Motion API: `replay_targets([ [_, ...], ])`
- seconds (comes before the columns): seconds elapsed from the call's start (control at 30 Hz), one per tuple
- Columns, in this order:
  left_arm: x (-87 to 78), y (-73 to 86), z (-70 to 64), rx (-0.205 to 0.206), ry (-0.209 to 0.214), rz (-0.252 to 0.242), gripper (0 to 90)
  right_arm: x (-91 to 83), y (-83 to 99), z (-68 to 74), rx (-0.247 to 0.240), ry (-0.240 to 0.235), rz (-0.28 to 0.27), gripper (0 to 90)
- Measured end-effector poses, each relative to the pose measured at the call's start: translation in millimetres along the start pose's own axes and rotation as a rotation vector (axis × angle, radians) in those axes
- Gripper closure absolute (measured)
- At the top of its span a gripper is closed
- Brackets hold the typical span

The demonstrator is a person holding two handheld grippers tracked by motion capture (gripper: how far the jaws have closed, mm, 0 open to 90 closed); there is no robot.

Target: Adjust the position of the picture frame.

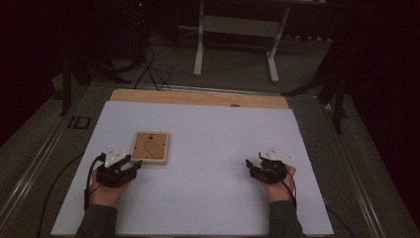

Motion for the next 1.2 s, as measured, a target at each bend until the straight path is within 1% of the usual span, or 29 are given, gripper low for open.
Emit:
replay_targets([
  [0.03,0.0,0.0,0.0,0.0,0.0,0.0,52.0,-1.3,-0.3,-0.4,0.003,-0.003,-0.004,41.6],
  [0.07,1.9,1.0,0.6,0.013,-0.002,0.017,52.1,-1.9,-0.5,-0.8,0.008,-0.005,-0.009,41.6],
  [0.13,2.9,1.7,2.2,0.02,-0.001,0.027,53.4,-2.6,-0.5,-2.3,0.014,-0.01,-0.01,41.8],
  [0.23,3.7,1.8,3.2,0.02,0.0,0.029,54.3,-2.9,-0.6,-2.8,0.015,-0.008,-0.012,42.3],
  [0.33,3.7,1.8,4.5,0.017,-0.001,0.031,54.6,-4.3,-1.3,-3.8,0.01,0.015,-0.01,46.1],
  [0.47,3.2,1.6,4.8,0.017,-0.009,0.028,54.2,-5.7,-2.5,-3.4,-0.001,0.014,-0.022,48.4],
  [0.57,3.9,1.8,4.9,0.007,0.002,0.034,56.1,-6.7,-2.5,-4.8,-0.011,0.019,-0.024,49.9],
  [0.67,6.4,2.3,6.9,-0.006,-0.008,0.05,56.8,-6.6,-1.0,-7.2,-0.006,0.023,-0.021,52.5],
  [0.73,7.2,2.1,8.4,-0.015,-0.005,0.049,56.9,-7.1,-0.6,-7.9,-0.007,0.02,-0.024,55.3],
  [0.77,7.2,2.1,8.4,-0.015,-0.005,0.049,56.9,-7.1,-0.6,-7.9,-0.007,0.02,-0.024,55.3],
  [0.8,7.4,1.8,9.5,-0.016,-0.012,0.048,56.9,-7.3,-0.8,-8.0,-0.009,0.02,-0.026,55.9],
  [0.83,7.4,1.6,10.8,-0.022,-0.017,0.049,58.8,-8.4,-1.5,-7.5,-0.011,0.026,-0.032,58.9],
  [0.9,7.2,1.1,11.6,-0.036,-0.012,0.054,64.0,-8.3,-1.4,-8.1,-0.013,0.031,-0.032,60.5],
  [0.93,7.2,1.1,11.6,-0.036,-0.012,0.054,67.5,-8.3,-1.4,-8.1,-0.013,0.031,-0.032,60.5],
  [0.97,7.2,1.1,11.6,-0.036,-0.012,0.054,67.5,-8.0,-1.1,-8.5,-0.011,0.029,-0.031,60.5],
  [1.0,6.7,-2.0,11.9,-0.033,-0.01,0.045,71.2,-7.8,-0.5,-9.5,-0.008,0.031,-0.032,62.9],
  [1.07,7.1,-4.7,13.1,-0.032,-0.009,0.043,75.1,-7.8,-0.2,-10.2,-0.006,0.03,-0.033,63.5],
  [1.13,8.1,-5.7,16.0,-0.058,-0.021,0.044,80.0,-8.6,-0.1,-10.7,-0.007,0.034,-0.036,63.3],
  [1.17,8.1,-5.7,16.0,-0.058,-0.021,0.044,82.7,-8.6,-0.1,-10.7,-0.007,0.034,-0.036,63.3],
  [1.2,9.4,-5.0,20.0,-0.087,-0.042,0.055,85.3,-9.3,-0.1,-10.9,-0.005,0.032,-0.04,63.0],
])
Point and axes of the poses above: each handheld gripper's, and its own axes: x roughly forward along the jaws, y roughly out of its underside, z roughly to its left, the point moved 6 cm from there along x, roughly forward along the jaws, and after that the axes turned 10 degrees about -y, right-handed, at the moved point
